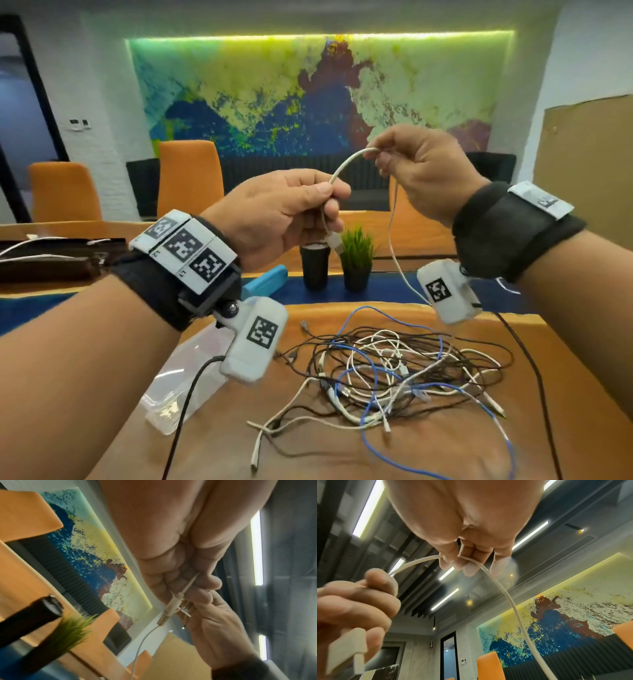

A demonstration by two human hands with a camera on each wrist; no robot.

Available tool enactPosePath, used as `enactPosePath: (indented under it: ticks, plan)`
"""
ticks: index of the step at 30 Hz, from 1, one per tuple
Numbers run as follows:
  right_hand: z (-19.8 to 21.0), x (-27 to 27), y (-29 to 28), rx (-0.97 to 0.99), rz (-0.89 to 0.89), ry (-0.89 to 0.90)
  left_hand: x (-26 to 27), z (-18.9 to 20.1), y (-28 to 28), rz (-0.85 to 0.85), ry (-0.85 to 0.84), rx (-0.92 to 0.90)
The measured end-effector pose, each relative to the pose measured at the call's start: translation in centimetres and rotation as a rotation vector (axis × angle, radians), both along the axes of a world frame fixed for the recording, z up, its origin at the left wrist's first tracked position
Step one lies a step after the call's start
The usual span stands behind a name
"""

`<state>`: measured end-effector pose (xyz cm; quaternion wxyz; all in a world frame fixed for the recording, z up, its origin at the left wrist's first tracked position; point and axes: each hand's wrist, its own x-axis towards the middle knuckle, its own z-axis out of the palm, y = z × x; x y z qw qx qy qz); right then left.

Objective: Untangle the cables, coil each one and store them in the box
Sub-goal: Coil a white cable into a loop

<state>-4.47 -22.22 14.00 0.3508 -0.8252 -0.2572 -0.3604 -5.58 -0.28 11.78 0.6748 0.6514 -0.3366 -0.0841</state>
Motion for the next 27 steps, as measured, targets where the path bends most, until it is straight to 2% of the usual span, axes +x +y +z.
enactPosePath:
  ticks: [3, 7, 9, 12, 17, 19, 21, 24, 27]
  plan:
    - [2.2, 0.3, -0.2, 0.135, -0.010, -0.005, -0.7, 2.1, -0.1, -0.062, 0.010, -0.147]
    - [2.2, 0.7, 0.7, 0.310, 0.057, 0.209, -0.5, 4.2, -0.2, -0.074, 0.035, -0.381]
    - [1.0, 0.4, 1.7, 0.213, 0.072, 0.283, -0.1, 4.6, -0.4, -0.009, 0.025, -0.423]
    - [-1.1, -0.5, 3.1, -0.088, 0.075, 0.316, 0.6, 4.2, -0.8, 0.092, -0.022, -0.410]
    - [-1.1, -2.4, 3.4, -0.556, -0.049, 0.240, 1.4, 2.5, -0.9, 0.353, -0.364, -0.016]
    - [-0.9, -2.7, 3.0, -0.573, -0.079, 0.238, 1.3, 2.2, -0.8, 0.369, -0.425, 0.048]
    - [-1.1, -2.6, 2.7, -0.552, -0.086, 0.267, 1.1, 2.1, -0.8, 0.373, -0.426, 0.037]
    - [-2.0, -1.6, 2.3, -0.532, -0.148, 0.322, 1.1, 1.9, -1.0, 0.366, -0.325, -0.083]
    - [-2.4, -1.6, 2.6, -0.522, -0.105, 0.323, 1.1, 1.6, -0.9, 0.322, -0.193, -0.173]
